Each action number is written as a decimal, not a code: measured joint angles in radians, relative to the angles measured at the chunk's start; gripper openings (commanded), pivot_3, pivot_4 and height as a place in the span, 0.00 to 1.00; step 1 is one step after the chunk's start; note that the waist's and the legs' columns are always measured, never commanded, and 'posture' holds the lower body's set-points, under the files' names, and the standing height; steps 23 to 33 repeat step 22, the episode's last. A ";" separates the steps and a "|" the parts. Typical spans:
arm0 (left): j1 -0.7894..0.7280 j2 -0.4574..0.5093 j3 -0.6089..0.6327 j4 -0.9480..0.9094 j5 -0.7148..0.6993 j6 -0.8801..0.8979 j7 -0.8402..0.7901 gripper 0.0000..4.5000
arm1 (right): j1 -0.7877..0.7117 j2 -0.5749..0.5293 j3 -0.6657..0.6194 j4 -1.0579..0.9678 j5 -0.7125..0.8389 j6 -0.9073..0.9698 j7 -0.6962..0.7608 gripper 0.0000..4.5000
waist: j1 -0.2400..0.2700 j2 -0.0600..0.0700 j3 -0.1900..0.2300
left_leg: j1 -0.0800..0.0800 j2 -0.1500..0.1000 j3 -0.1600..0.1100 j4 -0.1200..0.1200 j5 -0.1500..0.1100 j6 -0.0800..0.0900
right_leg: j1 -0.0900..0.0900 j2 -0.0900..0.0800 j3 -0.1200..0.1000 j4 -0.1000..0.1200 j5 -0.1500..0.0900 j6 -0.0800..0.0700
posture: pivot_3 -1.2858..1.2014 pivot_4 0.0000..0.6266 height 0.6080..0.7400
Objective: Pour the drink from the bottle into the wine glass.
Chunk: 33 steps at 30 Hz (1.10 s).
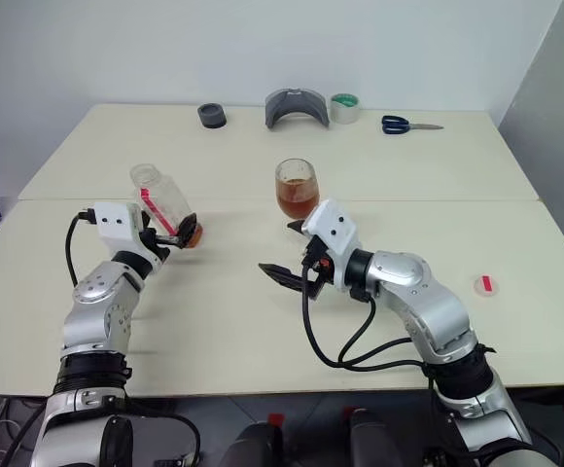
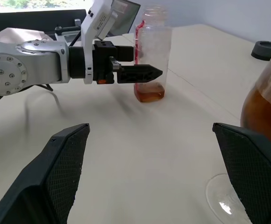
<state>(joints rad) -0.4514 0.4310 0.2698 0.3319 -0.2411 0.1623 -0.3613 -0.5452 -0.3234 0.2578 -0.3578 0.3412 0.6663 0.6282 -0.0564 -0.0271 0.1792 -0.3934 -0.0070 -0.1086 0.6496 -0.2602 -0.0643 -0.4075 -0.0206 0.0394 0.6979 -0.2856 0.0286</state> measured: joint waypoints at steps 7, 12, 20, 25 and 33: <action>0.154 -0.001 -0.004 -0.188 0.001 0.016 0.011 1.00 | 0.188 -0.010 -0.032 -0.019 -0.036 -0.120 -0.029 1.00 | 0.004 -0.001 0.000 | 0.000 0.001 0.000 -0.001 0.000 0.000 | 0.000 -0.001 0.001 -0.001 0.000 0.000 | 0.52 0.24 1.00; 0.273 -0.027 -0.002 -0.365 0.014 0.060 0.084 1.00 | 0.340 0.072 -0.095 0.010 -0.087 -0.280 -0.141 1.00 | 0.003 -0.001 -0.001 | 0.003 0.001 0.001 -0.003 0.000 0.000 | 0.002 -0.001 0.002 -0.001 0.000 0.000 | 0.52 0.24 1.00; 0.352 -0.064 0.005 -0.447 0.017 0.071 0.132 1.00 | 0.408 0.194 -0.162 0.135 -0.135 -0.456 -0.288 1.00 | 0.004 -0.001 -0.001 | 0.004 0.001 0.002 -0.003 0.000 0.000 | 0.002 0.001 0.002 -0.001 0.000 0.000 | 0.52 0.24 1.00; 0.352 -0.064 0.005 -0.454 0.016 0.063 0.133 1.00 | 0.395 0.194 -0.175 0.157 -0.142 -0.476 -0.300 1.00 | 0.003 -0.001 -0.001 | 0.005 0.001 0.003 -0.003 0.000 0.000 | 0.003 0.001 0.002 -0.001 0.000 0.000 | 0.52 0.24 1.00; 0.352 -0.064 0.005 -0.454 0.016 0.063 0.133 1.00 | 0.395 0.194 -0.175 0.157 -0.142 -0.476 -0.300 1.00 | 0.003 -0.001 -0.001 | 0.005 0.001 0.003 -0.003 0.000 0.000 | 0.003 0.001 0.002 -0.001 0.000 0.000 | 0.52 0.24 1.00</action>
